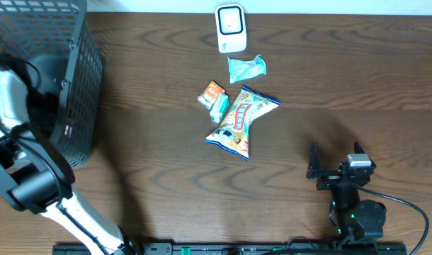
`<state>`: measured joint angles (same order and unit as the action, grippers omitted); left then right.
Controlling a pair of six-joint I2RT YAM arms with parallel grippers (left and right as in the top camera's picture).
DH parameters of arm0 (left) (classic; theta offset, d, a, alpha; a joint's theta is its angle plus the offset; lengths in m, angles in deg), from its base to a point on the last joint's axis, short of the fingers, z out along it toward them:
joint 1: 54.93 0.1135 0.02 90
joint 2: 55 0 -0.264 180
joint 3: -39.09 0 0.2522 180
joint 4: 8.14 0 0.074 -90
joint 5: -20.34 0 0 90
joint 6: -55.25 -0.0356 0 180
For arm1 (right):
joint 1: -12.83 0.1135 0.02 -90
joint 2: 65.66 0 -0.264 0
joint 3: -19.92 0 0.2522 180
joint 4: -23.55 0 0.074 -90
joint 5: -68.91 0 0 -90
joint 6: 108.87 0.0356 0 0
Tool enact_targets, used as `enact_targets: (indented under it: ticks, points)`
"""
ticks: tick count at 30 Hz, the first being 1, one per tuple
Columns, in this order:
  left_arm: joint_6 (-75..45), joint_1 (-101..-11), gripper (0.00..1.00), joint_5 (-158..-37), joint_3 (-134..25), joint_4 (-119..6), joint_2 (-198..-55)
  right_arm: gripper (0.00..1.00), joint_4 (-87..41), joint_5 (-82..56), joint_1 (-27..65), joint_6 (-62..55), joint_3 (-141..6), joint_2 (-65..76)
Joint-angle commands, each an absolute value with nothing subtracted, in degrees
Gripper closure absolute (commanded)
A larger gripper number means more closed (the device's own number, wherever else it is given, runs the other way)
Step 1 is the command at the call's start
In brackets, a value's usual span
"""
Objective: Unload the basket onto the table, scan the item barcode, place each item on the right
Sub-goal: 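Reach into the basket and grasp the green Zam-Buk tin, then carry the Zam-Buk tin to the table center and release it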
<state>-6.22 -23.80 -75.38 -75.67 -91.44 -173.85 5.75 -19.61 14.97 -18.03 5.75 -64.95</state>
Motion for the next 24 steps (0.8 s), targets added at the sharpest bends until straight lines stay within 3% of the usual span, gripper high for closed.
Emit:
enact_targets:
  ticks: [1, 8, 14, 19, 24]
  points:
    - [-6.18, -22.95, 0.44, -75.29, -84.10, -93.71, -167.16, 0.01, 5.51, -19.89, 15.14, -17.44, 5.84, -65.23]
    - [-3.73, -22.99, 0.44, -77.26, -89.65, -90.93, -154.03, 0.01, 5.51, -19.89, 15.14, -17.44, 5.84, -65.23]
    - [-4.03, -25.26, 0.43, -94.68, -89.65, -85.49, -144.26, 0.01, 5.49, -19.89, 15.14, -17.44, 5.84, -65.23]
    - [-7.60, -34.71, 0.44, -106.81, -89.65, -84.09, -142.55, 0.01, 5.51, -19.89, 15.14, -17.44, 5.84, -65.23]
    - [-17.34, -51.01, 0.43, -107.57, -88.74, -84.36, -144.35, 0.01, 5.49, -19.89, 15.14, -17.44, 5.84, -65.23]
